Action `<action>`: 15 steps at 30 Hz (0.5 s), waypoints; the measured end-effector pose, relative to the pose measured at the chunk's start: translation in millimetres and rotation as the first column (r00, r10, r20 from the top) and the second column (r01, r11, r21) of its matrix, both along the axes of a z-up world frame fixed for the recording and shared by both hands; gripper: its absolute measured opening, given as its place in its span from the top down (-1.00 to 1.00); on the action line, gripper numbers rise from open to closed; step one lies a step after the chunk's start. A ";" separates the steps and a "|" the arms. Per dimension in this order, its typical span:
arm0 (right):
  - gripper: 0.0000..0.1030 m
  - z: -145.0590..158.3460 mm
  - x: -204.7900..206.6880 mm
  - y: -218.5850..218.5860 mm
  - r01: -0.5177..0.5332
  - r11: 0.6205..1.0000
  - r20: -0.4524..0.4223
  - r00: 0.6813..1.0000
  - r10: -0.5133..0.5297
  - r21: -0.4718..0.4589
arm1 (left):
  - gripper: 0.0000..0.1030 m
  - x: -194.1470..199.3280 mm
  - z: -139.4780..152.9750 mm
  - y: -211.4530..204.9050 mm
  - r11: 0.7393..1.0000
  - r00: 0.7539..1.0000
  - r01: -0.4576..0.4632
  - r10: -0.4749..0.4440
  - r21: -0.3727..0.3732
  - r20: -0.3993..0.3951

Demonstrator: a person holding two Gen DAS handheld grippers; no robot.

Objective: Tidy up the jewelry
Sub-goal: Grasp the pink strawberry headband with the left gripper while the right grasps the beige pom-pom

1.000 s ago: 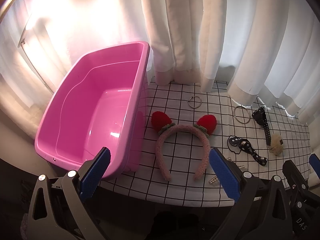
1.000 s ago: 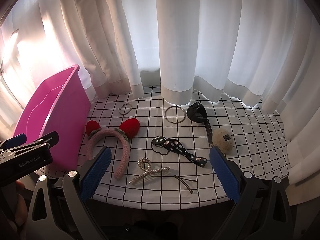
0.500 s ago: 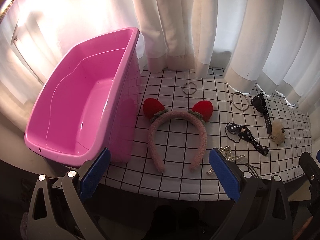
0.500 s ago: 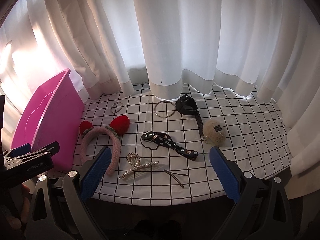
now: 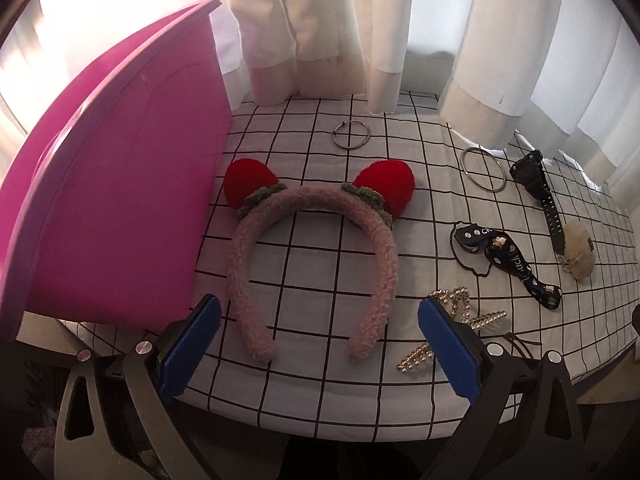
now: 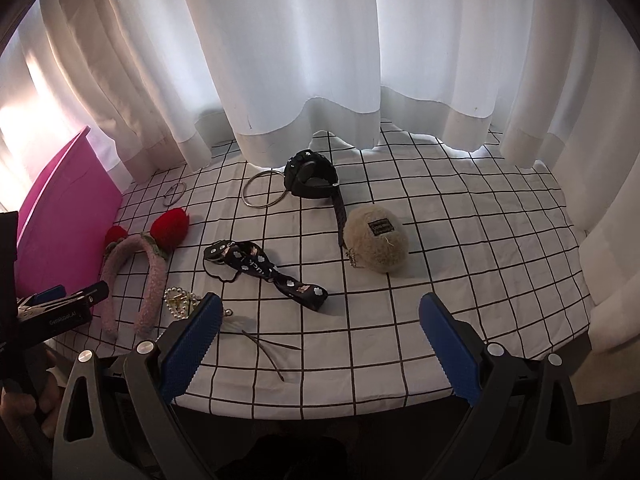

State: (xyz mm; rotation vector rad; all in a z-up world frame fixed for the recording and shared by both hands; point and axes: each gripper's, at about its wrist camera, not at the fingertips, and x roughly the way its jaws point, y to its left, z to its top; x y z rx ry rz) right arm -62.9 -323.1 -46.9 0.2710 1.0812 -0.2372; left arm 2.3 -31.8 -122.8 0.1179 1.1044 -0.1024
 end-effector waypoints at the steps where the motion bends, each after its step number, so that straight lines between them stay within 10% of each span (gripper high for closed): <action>1: -0.83 -7.4 4.5 -6.9 -0.001 1.000 -0.006 1.000 0.001 -0.013 | -0.88 2.5 -6.5 -0.6 1.000 1.000 -0.008 0.008 -0.011 -0.004; 15: -0.82 -92.0 74.7 -59.4 -0.028 1.000 -0.106 0.994 0.028 -0.004 | -0.88 39.4 -54.6 -13.8 0.999 0.997 -0.039 0.039 -0.006 -0.070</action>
